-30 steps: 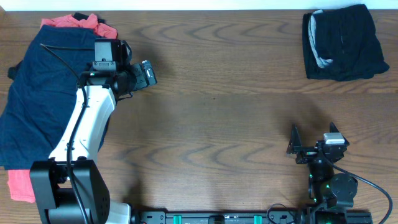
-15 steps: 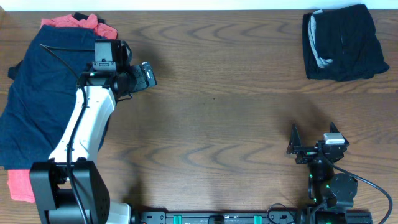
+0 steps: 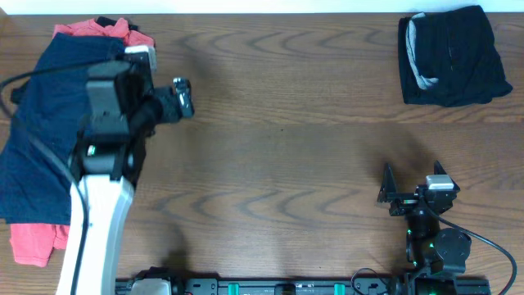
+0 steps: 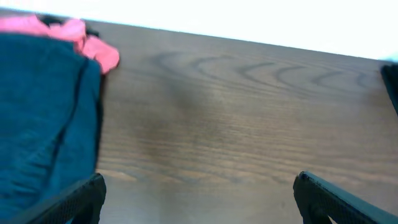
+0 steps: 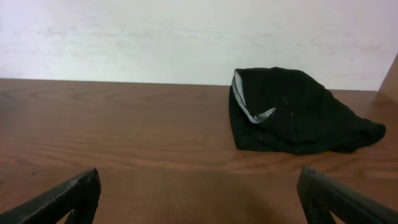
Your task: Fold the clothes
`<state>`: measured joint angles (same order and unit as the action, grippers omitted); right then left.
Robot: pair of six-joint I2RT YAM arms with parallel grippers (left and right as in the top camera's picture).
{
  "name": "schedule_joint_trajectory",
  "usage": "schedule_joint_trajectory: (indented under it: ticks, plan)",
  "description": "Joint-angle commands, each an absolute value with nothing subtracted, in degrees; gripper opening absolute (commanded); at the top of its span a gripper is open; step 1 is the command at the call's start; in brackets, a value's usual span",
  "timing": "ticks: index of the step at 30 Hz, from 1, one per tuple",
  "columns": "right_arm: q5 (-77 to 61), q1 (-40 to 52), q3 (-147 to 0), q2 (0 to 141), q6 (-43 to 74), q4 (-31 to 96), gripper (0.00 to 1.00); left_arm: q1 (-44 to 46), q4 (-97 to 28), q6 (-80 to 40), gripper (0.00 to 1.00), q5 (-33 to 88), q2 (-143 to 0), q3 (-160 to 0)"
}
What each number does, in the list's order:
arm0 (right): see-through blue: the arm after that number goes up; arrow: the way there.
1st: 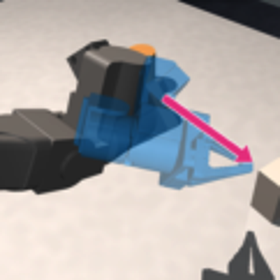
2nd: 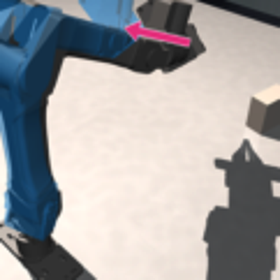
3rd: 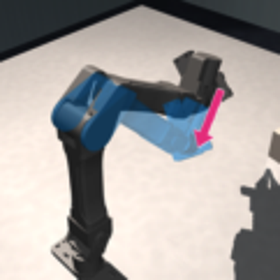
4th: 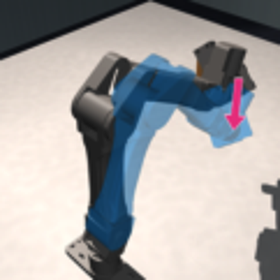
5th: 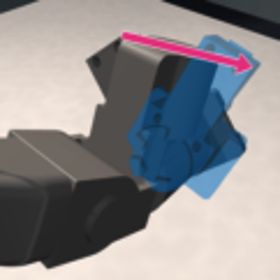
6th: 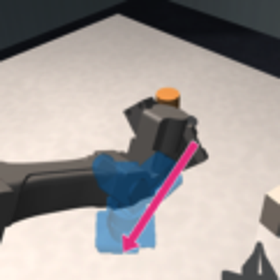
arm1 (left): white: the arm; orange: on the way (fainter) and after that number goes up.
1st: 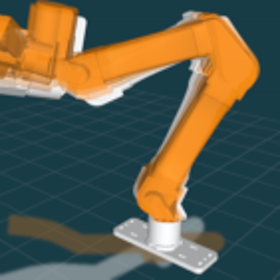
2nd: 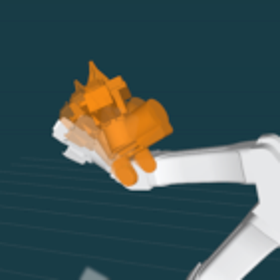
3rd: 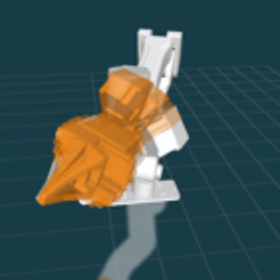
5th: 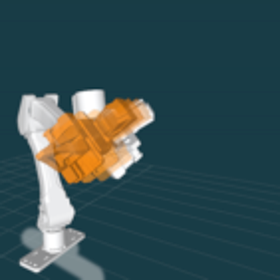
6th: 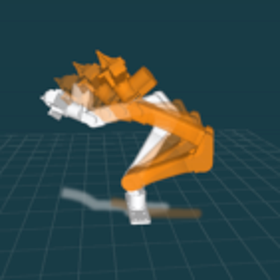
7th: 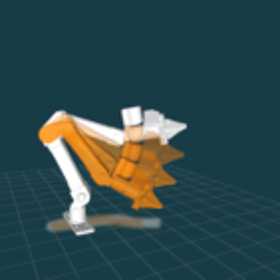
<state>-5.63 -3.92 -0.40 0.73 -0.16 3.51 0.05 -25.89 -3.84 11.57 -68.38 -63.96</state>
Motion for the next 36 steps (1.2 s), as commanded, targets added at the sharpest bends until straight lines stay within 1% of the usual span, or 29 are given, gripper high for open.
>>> schedule_joint_trajectory:
  ticks: [1,7,12,21,29,36]
  plan:
    - [-5.34,-3.33,-0.32,0.64,0.8,3.77,0.99,0.05,-25.04,1.06,0.98,11.53,-62.76,-58.89]
    - [-5.34,-3.33,-0.32,0.64,0.8,3.77,0.99,0.05,-14.11,1.06,0.98,12.84,-50.54,-45.52]
    - [-5.34,-3.33,-0.32,0.64,0.8,3.77,0.99,-1.17,-6.42,0.99,0.98,12.86,-36.51,-31.0]
    - [-5.34,-3.33,-0.32,0.64,0.82,3.77,0.99,-6.96,1.41,-0.69,0.98,16.99,-19.57,-13.41]
    - [-5.34,-3.33,-0.32,0.64,0.82,3.77,0.99,-8.23,7.51,-0.71,0.98,18.85,-12.36,-5.04]
    - [-5.34,-3.33,-0.32,0.64,0.8,3.77,0.99,-8.23,7.86,-0.64,0.98,18.81,-9.28,-3.57]
